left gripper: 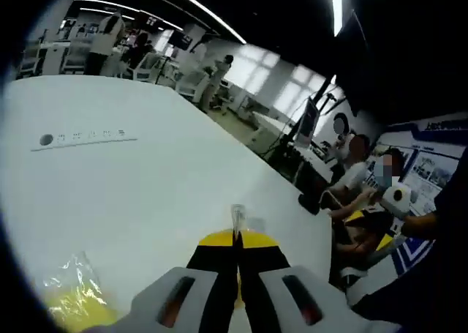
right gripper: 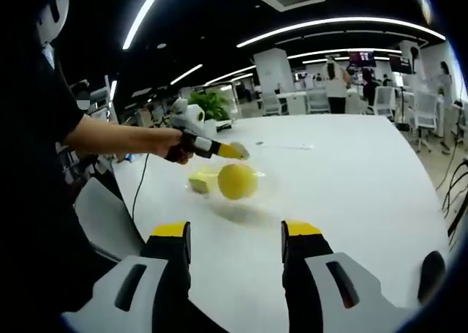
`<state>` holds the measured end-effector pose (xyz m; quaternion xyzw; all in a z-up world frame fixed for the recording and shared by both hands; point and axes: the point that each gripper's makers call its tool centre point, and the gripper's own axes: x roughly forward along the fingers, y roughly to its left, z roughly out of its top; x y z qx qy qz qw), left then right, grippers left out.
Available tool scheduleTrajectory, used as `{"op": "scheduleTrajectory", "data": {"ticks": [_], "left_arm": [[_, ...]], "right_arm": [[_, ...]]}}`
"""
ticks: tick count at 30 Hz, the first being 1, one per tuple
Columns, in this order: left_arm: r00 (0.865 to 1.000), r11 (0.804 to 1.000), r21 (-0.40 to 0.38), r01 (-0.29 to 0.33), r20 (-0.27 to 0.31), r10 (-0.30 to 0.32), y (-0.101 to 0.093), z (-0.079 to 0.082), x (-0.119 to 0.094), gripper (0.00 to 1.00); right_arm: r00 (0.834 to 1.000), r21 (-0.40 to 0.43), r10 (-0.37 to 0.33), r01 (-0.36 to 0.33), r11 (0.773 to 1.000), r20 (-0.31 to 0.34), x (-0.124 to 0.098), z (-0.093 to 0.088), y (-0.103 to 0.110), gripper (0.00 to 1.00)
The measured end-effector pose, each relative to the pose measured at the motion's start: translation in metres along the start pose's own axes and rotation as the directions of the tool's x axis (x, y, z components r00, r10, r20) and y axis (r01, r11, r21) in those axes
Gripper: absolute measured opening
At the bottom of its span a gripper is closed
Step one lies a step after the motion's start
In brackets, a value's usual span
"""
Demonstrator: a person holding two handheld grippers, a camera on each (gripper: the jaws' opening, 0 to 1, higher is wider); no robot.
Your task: Compare the silicone blocks by pressing each to a similar depth, holding the contact briefly, and releasing to observe deformation and rebound differences across the visible hardness samples.
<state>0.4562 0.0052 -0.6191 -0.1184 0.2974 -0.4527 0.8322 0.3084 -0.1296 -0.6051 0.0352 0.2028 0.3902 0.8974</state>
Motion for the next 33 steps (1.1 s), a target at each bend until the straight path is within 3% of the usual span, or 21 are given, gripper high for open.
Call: {"op": "scheduleTrajectory", "data": {"ticks": [2,10,21,25,27,33], "left_arm": [[1.000,1.000,-0.008,-0.008,0.006,0.008,-0.002,0.001,-0.009,0.00],[0.999,0.993,0.111,-0.028,0.035,0.025,-0.021,0.020,-0.040,0.00],[0.988,0.987,0.162,0.011,0.150,-0.035,-0.067,0.079,-0.088,0.00],[0.981,0.988,0.150,0.021,0.187,-0.049,-0.079,0.098,-0.101,0.00],[0.977,0.988,0.149,0.030,0.206,-0.061,-0.086,0.108,-0.108,0.00],[0.966,0.984,0.169,0.053,0.242,-0.094,-0.106,0.133,-0.126,0.00]], "right_arm": [[1.000,-0.005,0.008,-0.008,1.000,-0.001,0.000,-0.001,0.003,0.44],[0.999,-0.014,0.040,-0.040,0.999,-0.019,0.000,-0.011,0.019,0.43],[0.990,-0.049,0.132,-0.135,0.990,-0.048,0.020,-0.009,0.047,0.44],[0.984,-0.063,0.176,-0.176,0.982,-0.004,0.041,0.002,0.054,0.46],[0.979,-0.126,0.199,-0.193,0.973,0.043,0.050,0.012,0.057,0.41],[0.970,-0.183,0.230,-0.213,0.960,0.076,0.073,0.032,0.060,0.24]]}}
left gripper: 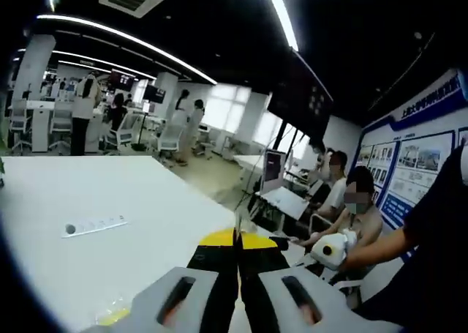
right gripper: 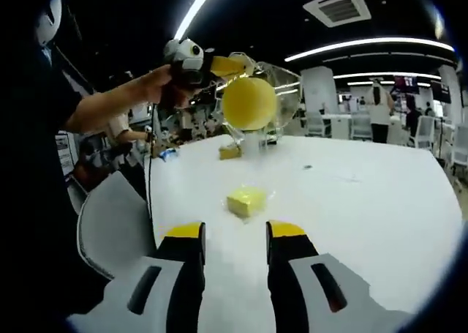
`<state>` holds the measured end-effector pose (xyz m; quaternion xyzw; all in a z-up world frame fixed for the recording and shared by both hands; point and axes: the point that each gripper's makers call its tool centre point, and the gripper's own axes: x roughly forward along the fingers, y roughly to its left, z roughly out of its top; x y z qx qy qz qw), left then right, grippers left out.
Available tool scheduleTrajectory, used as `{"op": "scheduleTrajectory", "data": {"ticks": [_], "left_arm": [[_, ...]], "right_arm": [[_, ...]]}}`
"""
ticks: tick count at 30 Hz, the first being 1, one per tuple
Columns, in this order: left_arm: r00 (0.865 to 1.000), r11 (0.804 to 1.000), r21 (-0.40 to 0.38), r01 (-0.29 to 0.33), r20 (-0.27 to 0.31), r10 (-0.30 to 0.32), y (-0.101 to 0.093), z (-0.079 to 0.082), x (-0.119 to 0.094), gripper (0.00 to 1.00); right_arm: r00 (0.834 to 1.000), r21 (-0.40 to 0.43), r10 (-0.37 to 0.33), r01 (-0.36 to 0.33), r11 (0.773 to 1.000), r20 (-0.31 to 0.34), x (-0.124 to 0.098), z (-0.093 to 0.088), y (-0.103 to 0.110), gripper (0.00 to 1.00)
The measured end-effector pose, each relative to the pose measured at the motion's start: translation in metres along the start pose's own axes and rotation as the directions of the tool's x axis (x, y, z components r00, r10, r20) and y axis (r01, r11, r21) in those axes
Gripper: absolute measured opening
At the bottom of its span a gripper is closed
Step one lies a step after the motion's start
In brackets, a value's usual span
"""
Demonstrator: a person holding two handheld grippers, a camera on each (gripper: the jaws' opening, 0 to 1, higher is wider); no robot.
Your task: Compare the silicone blocks by pressing each to a similar depth, holding the contact briefly, and releasing to observe deformation and rebound differences across the visible hardness samples.
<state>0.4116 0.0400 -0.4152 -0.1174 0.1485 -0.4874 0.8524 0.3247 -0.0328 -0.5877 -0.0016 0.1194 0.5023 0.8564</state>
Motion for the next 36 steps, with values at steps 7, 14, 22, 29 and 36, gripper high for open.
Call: {"op": "scheduleTrajectory", "data": {"ticks": [7,14,22,29,36], "left_arm": [[0.998,0.999,-0.008,0.041,0.038,-0.041,-0.017,0.022,-0.006,0.00],[0.995,0.996,-0.038,0.080,0.057,-0.077,-0.032,0.035,-0.015,0.00],[0.991,0.992,-0.039,0.124,0.050,-0.122,-0.050,0.034,-0.014,0.00],[0.988,0.988,-0.046,0.146,0.062,-0.143,-0.061,0.032,-0.012,0.00],[0.991,0.988,-0.106,0.114,0.088,-0.105,-0.046,0.018,-0.026,0.00]], "right_arm": [[0.973,0.045,0.028,-0.039,0.998,0.231,0.031,0.064,-0.014,0.19],[0.930,0.099,0.167,-0.210,0.973,0.329,0.043,0.102,0.002,0.32],[0.856,0.130,0.220,-0.313,0.941,0.469,0.052,0.152,0.009,0.39],[0.810,0.131,0.283,-0.399,0.907,0.513,0.065,0.170,0.016,0.35],[0.752,0.118,0.318,-0.463,0.878,0.578,0.068,0.203,0.027,0.39]]}}
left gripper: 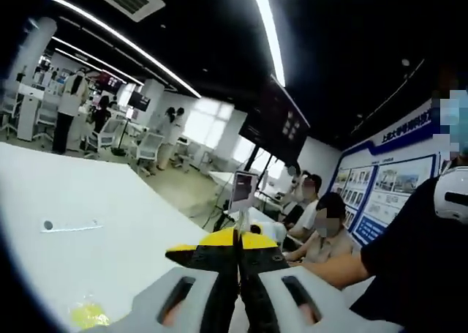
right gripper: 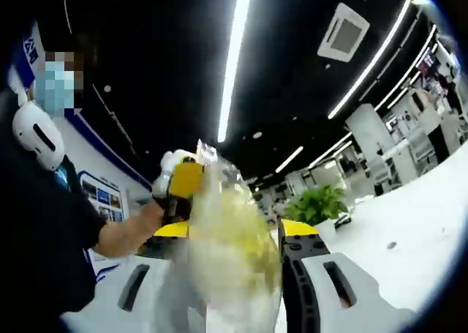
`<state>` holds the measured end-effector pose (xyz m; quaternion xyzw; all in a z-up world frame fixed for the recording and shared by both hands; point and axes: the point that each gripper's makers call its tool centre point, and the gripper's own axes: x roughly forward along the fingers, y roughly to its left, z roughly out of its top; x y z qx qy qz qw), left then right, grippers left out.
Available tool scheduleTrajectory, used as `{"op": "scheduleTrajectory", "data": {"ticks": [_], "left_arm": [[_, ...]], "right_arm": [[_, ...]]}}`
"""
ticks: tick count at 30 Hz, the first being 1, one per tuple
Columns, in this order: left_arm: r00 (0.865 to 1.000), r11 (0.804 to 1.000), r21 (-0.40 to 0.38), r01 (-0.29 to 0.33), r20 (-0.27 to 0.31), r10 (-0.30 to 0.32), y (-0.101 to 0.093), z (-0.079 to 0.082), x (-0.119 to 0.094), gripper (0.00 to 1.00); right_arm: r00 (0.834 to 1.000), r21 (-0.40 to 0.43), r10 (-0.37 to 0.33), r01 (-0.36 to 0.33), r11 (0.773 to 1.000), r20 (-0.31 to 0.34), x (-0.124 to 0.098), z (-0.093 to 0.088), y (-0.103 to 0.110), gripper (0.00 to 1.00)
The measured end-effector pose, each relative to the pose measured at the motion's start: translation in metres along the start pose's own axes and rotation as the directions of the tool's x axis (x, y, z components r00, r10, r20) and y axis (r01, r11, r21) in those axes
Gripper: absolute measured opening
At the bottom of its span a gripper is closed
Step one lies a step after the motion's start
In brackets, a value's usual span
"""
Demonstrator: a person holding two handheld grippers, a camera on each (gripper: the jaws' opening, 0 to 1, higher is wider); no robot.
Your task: Compare the silicone blocks by pressing each to a similar depth, holding the contact briefly, and releasing to observe deformation and rebound differences across the visible hardness samples.
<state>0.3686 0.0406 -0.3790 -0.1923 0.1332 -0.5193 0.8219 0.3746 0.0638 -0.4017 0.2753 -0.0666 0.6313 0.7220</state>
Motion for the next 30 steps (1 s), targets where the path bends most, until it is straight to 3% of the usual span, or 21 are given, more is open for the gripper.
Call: {"op": "scheduleTrajectory", "data": {"ticks": [1,2,5,6,8,12,18,20,23,30], "left_arm": [[1.000,1.000,0.004,-0.001,-0.001,0.001,0.001,-0.002,-0.002,0.00],[1.000,1.000,-0.012,-0.006,0.008,0.006,0.002,-0.003,-0.005,0.00],[1.000,1.000,-0.020,0.002,0.019,-0.002,-0.001,-0.004,-0.007,0.00],[1.000,1.000,-0.013,0.002,0.018,-0.002,-0.001,-0.004,-0.007,0.00],[1.000,1.000,-0.025,0.006,0.023,-0.006,-0.002,-0.003,-0.007,0.00],[0.999,0.999,-0.038,0.015,0.031,-0.014,-0.001,-0.001,-0.007,0.00],[0.998,0.999,-0.026,0.025,0.051,-0.024,0.001,-0.001,-0.010,0.00],[0.999,1.000,0.010,0.021,0.032,-0.021,0.003,-0.004,-0.012,0.00],[1.000,1.000,0.013,0.024,0.019,-0.024,0.004,-0.008,-0.014,0.00],[0.999,0.998,0.060,0.034,0.000,-0.034,0.000,-0.011,-0.017,0.00]], "right_arm": [[0.994,-0.050,0.045,-0.050,0.997,-0.097,-0.001,-0.010,0.007,0.32],[0.986,-0.042,0.081,-0.088,0.995,-0.145,0.001,-0.018,0.013,0.31],[0.966,-0.042,0.009,-0.021,0.999,-0.258,-0.002,-0.043,0.001,0.35],[0.963,-0.024,0.032,-0.040,0.999,-0.267,-0.004,-0.048,0.004,0.36],[0.980,-0.001,0.032,-0.033,0.999,-0.197,-0.003,-0.043,0.004,0.36],[0.982,-0.005,0.035,-0.037,0.999,-0.186,0.000,-0.039,0.007,0.34],[0.956,-0.025,0.042,-0.052,0.998,-0.291,-0.001,-0.042,0.010,0.23],[0.935,-0.047,0.031,-0.051,0.998,-0.353,-0.004,-0.047,0.006,0.21],[0.904,-0.011,0.042,-0.052,0.999,-0.425,-0.007,-0.053,0.010,0.17],[0.886,0.005,0.064,-0.069,0.998,-0.459,-0.009,-0.056,0.013,0.12]]}}
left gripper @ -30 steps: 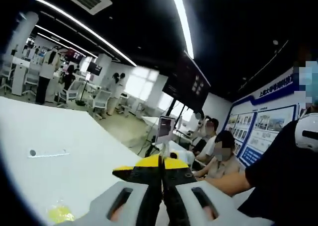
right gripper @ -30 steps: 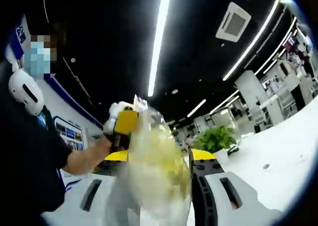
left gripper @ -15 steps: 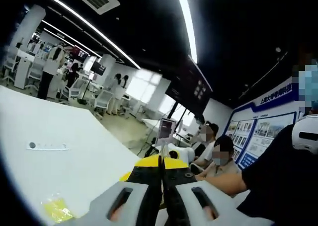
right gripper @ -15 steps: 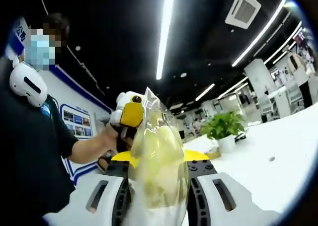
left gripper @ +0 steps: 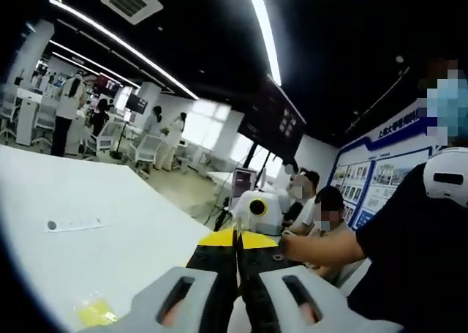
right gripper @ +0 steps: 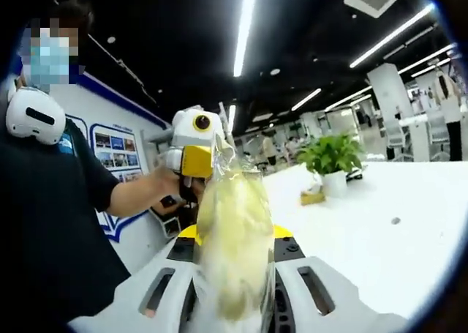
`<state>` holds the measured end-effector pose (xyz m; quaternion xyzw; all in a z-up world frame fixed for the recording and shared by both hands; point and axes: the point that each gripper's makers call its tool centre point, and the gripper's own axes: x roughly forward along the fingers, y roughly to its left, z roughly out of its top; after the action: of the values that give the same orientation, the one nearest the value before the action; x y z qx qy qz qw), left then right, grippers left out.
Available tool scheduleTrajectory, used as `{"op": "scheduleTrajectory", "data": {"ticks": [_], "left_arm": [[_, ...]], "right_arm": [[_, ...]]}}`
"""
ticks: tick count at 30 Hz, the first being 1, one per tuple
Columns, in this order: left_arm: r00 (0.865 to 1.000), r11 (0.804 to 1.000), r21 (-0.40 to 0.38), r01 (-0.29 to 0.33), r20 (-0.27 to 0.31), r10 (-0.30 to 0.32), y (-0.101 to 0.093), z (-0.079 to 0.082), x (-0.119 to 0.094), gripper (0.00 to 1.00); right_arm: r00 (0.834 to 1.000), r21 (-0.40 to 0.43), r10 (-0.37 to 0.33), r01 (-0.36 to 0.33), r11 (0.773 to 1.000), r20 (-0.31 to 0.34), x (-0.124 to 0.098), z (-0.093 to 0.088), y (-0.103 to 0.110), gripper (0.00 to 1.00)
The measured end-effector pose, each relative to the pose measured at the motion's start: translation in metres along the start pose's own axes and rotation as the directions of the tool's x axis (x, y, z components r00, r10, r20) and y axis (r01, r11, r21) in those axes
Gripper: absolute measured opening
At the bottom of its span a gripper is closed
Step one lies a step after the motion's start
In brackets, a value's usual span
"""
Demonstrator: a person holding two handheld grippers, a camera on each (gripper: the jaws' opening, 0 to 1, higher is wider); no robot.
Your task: Compare the silicone blocks by pressing each to a similar depth, holding the contact briefly, and releasing to observe deformation and rebound differences across the visible hardness samples.
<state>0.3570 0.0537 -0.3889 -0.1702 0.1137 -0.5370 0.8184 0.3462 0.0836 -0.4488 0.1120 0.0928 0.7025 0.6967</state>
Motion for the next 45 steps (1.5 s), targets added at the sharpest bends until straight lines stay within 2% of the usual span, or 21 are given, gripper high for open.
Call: {"op": "scheduleTrajectory", "data": {"ticks": [4,13,24,31,32,36,39,41,42,43,45], "left_arm": [[1.000,1.000,0.009,0.016,-0.012,-0.016,-0.003,-0.003,-0.002,0.00],[0.999,0.999,0.013,0.048,0.007,-0.049,-0.009,0.000,-0.003,0.00],[0.998,0.998,0.026,0.055,0.007,-0.055,-0.011,-0.001,0.000,0.00],[0.999,0.999,0.007,0.051,0.015,-0.051,-0.009,-0.003,0.000,0.00],[0.999,0.998,-0.022,0.054,0.012,-0.053,-0.010,-0.003,0.001,0.00],[0.999,0.999,-0.018,0.038,0.013,-0.038,-0.008,-0.003,0.005,0.00],[0.999,0.997,-0.080,0.023,0.034,-0.020,-0.003,-0.001,0.008,0.00],[0.998,0.992,-0.117,0.036,0.052,-0.030,-0.001,-0.001,0.012,0.00],[0.998,0.987,-0.156,0.042,0.061,-0.033,-0.001,0.000,0.014,0.00],[0.997,0.981,-0.188,0.052,0.061,-0.041,-0.001,-0.001,0.017,0.00],[0.998,0.984,-0.173,0.047,0.043,-0.040,0.000,-0.007,0.023,0.00]], "right_arm": [[1.000,-0.028,0.007,-0.008,1.000,-0.010,-0.001,-0.002,0.003,0.11],[1.000,-0.086,-0.002,0.000,0.996,-0.022,-0.003,0.001,0.007,0.11],[1.000,-0.088,-0.006,0.003,0.996,-0.030,-0.008,0.001,0.007,0.11],[0.999,-0.085,-0.021,0.017,0.996,-0.036,-0.007,-0.002,0.006,0.12],[0.999,-0.081,-0.023,0.020,0.996,-0.036,-0.009,-0.002,0.005,0.12],[0.998,-0.068,-0.044,0.041,0.997,-0.039,-0.013,-0.002,0.001,0.14],[0.997,-0.064,-0.074,0.072,0.995,-0.027,-0.016,-0.001,-0.004,0.18],[0.996,-0.018,-0.093,0.092,0.996,-0.017,-0.018,-0.002,-0.007,0.21],[0.994,0.030,-0.109,0.110,0.994,-0.016,-0.019,-0.004,-0.009,0.23],[0.993,0.029,-0.119,0.119,0.992,-0.019,-0.020,-0.005,-0.011,0.25],[0.990,-0.005,-0.141,0.141,0.990,-0.025,-0.023,-0.011,-0.013,0.28]]}}
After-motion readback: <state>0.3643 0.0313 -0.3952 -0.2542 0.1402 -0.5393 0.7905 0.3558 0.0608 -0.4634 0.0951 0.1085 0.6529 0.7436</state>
